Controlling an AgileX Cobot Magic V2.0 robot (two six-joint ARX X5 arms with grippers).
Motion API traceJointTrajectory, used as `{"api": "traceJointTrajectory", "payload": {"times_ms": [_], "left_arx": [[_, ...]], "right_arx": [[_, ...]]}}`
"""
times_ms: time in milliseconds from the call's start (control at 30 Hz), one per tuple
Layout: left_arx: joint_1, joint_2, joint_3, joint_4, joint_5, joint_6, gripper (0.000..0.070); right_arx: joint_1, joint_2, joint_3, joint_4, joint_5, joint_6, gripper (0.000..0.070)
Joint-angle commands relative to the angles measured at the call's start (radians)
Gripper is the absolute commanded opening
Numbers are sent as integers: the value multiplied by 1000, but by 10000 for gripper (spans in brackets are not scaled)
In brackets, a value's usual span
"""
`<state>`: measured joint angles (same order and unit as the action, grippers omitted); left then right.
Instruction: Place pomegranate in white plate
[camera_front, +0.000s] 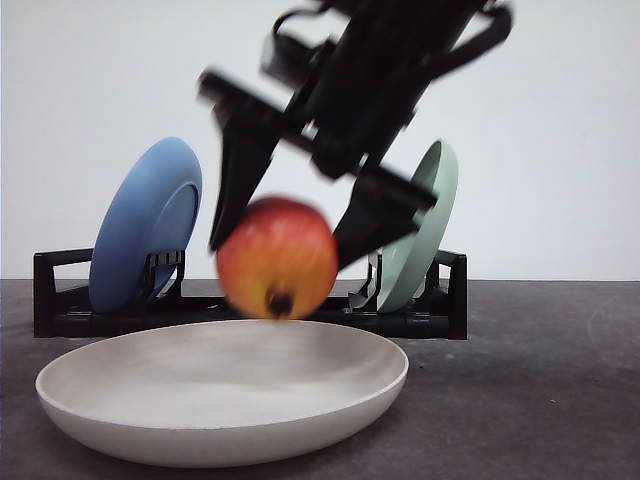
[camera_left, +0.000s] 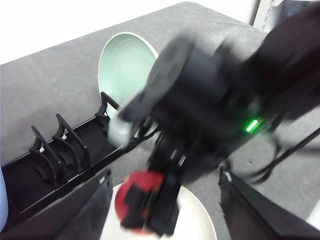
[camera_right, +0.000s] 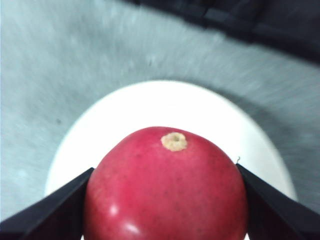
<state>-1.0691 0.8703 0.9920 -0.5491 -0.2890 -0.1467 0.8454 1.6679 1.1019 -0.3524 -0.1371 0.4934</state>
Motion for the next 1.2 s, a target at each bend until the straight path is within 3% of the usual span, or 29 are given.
{"api": "traceJointTrajectory", "payload": {"times_ms": [0,333,567,700,867,1100,1167], "left_arx": [[-10,5,18,9,-2,7,395],[-10,5,18,-5,-2,3,395],[-10,5,18,-5,-2,-1,395],[-10,5,18,-5,-2,-1,395],[-10,5,18,-5,-2,-1,395],[-10,5,18,-6,-2,-1,395],[-10,5,18,-6,-2,-1,395]], "right_arx": [[18,35,18,16,-4,-12,329],[55,90,18,-3,-22,-11,349],[62,90,18,-32,-20,-11,458],[62,90,18,-44,-20,-11,556],[62,90,18,-45,-20,-11,568],[62,89,19,-45,-19,-11,693],[62,83,19,-44,-19,-12,700]]}}
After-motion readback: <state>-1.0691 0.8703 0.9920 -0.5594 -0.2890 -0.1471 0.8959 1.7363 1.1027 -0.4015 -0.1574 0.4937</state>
